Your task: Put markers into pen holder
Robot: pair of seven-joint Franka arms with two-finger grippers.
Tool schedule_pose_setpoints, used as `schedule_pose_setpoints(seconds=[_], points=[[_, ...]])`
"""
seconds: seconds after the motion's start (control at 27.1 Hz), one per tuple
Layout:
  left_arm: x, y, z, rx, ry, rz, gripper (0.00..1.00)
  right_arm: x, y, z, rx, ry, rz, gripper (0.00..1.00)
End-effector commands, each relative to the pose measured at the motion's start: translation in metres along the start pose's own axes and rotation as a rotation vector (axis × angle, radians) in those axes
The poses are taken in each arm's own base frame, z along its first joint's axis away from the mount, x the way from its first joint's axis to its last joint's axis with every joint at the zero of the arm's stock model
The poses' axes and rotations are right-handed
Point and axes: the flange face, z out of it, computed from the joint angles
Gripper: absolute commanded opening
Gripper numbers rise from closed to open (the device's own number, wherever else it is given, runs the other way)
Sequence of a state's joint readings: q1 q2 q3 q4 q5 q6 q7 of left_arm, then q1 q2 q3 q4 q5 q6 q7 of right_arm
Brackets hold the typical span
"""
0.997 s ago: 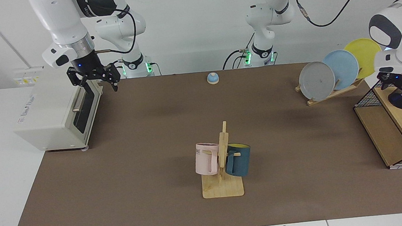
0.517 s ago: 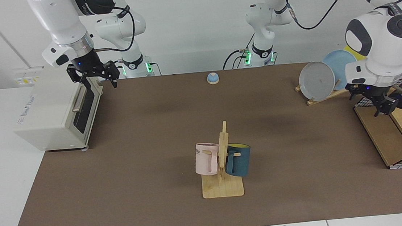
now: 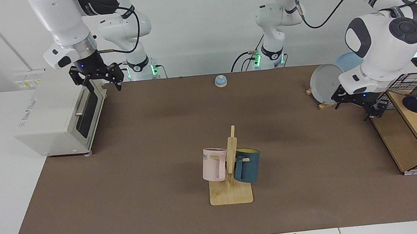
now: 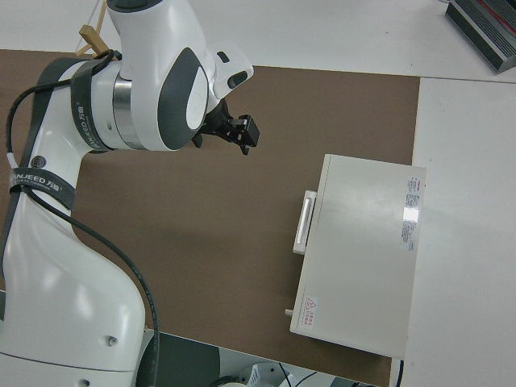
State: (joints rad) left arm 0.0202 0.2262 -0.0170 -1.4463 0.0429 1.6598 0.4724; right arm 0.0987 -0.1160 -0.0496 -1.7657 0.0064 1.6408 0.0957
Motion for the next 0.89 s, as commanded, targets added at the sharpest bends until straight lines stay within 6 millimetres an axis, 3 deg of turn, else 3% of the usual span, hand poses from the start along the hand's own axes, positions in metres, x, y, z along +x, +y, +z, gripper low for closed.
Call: schedule_pose_setpoints(seconds=[0.0,0.15,0.33,0.41,0.85], points=[[-0.035,0.025,-0.021,-0.053,-0.022,-0.191,1.0,-0.005,0.002,-0.004,-0.009,-0.01,-0.033,1.0],[-0.058,0.036,-0.03,-0.05,-0.017,-0.295,1.0,-0.006,0.001,-0.004,-0.011,-0.016,-0.035,1.0],[-0.094,0.057,-0.012,-0.028,0.038,-0.355,1.0,-0.006,0.0,-0.004,-0.01,-0.018,-0.036,1.0],[-0.099,0.06,-0.006,-0.021,0.065,-0.349,1.0,-0.006,-0.001,-0.004,-0.011,-0.019,-0.038,1.0],[-0.051,0.043,-0.047,-0.04,0.09,-0.366,1.0,-0.003,0.004,-0.005,0.013,-0.001,-0.012,1.0]])
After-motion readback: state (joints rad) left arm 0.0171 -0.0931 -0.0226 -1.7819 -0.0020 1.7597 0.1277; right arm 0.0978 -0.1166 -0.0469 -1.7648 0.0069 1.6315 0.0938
